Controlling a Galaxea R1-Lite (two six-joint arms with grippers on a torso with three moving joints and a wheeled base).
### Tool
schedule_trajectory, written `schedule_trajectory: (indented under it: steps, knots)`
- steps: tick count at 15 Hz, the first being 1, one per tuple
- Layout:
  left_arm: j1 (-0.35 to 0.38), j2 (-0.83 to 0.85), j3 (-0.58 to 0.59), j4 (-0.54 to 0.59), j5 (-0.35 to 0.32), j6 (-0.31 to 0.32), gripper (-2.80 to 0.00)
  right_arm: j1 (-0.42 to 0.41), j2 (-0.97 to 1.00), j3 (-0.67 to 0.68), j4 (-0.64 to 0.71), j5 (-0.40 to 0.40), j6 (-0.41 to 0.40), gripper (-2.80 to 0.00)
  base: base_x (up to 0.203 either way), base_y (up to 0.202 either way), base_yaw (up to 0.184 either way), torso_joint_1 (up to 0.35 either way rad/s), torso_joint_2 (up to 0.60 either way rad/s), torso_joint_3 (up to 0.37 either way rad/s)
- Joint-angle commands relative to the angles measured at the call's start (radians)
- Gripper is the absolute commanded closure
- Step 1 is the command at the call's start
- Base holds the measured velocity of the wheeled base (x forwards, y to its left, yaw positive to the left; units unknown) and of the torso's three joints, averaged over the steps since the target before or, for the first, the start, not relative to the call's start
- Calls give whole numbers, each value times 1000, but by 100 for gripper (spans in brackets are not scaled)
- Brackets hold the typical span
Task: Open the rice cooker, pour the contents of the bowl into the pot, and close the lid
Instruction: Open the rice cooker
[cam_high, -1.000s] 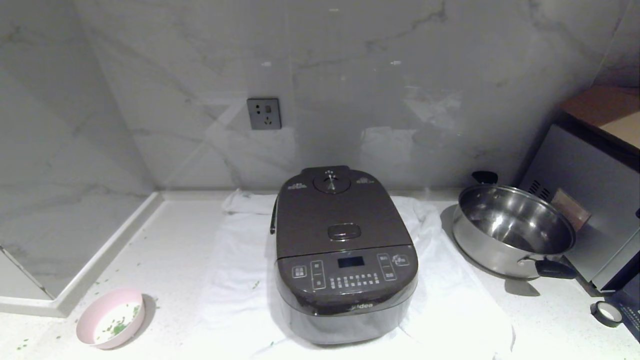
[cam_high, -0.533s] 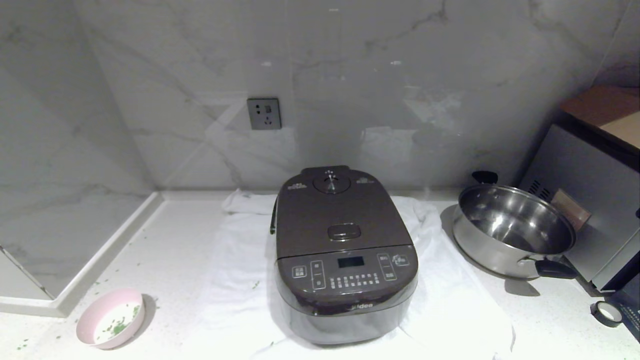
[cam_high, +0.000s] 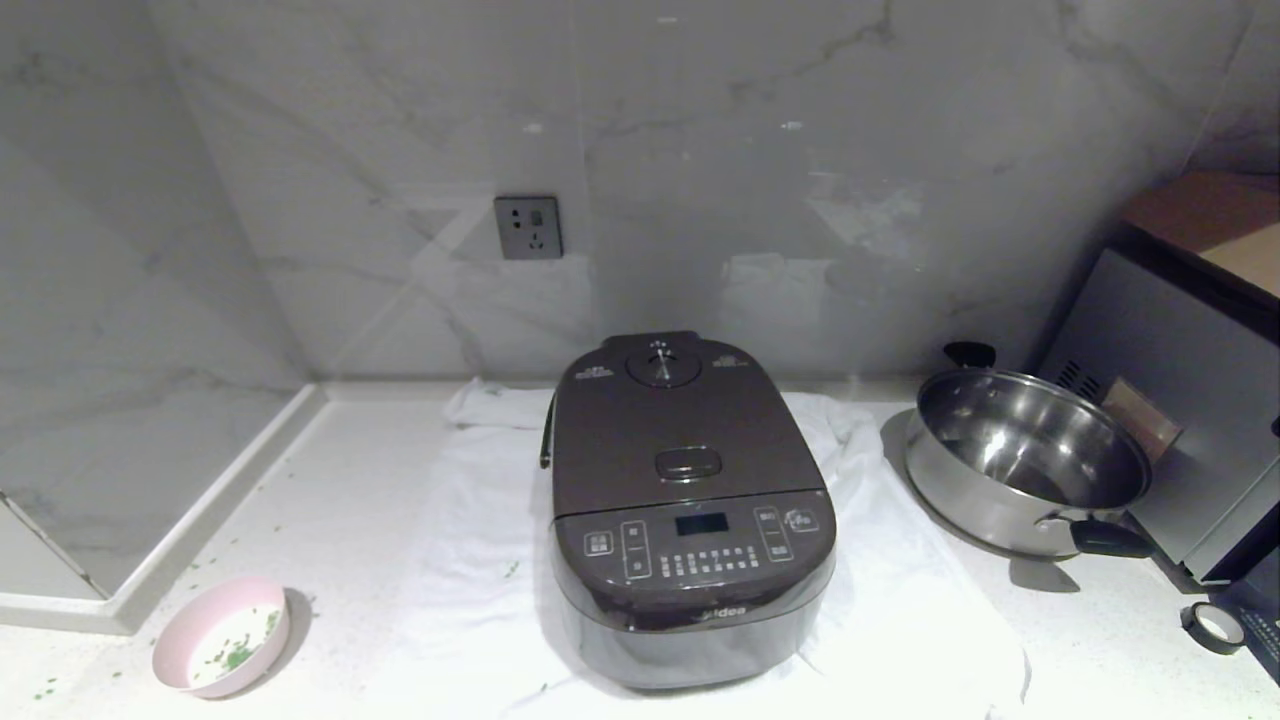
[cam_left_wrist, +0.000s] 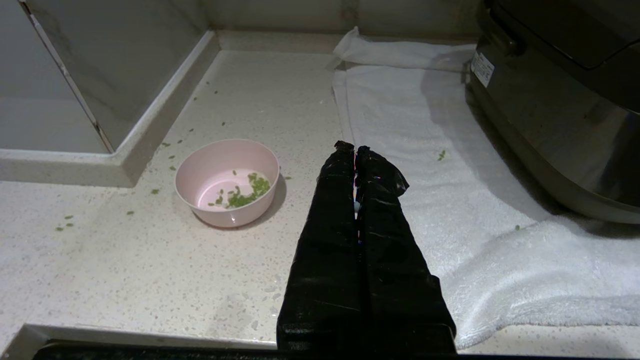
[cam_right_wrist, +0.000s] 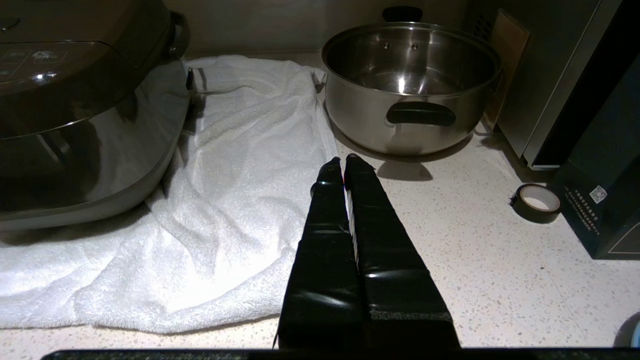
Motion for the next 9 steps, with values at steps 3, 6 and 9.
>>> schedule_trajectory:
  steps: [3, 6, 9]
  knots:
    - [2, 0, 0, 0, 1, 1, 0, 0, 0, 0, 5, 0, -1, 0, 0, 0, 0, 0, 0, 0]
    - [0, 0, 0, 0, 0, 0, 0, 0, 0, 2, -4, 2, -15, 0, 0, 0, 0, 0, 0, 0]
    - [0, -1, 0, 0, 2, 0, 0, 0, 0, 3, -3, 0, -31, 0, 0, 0, 0, 0, 0, 0]
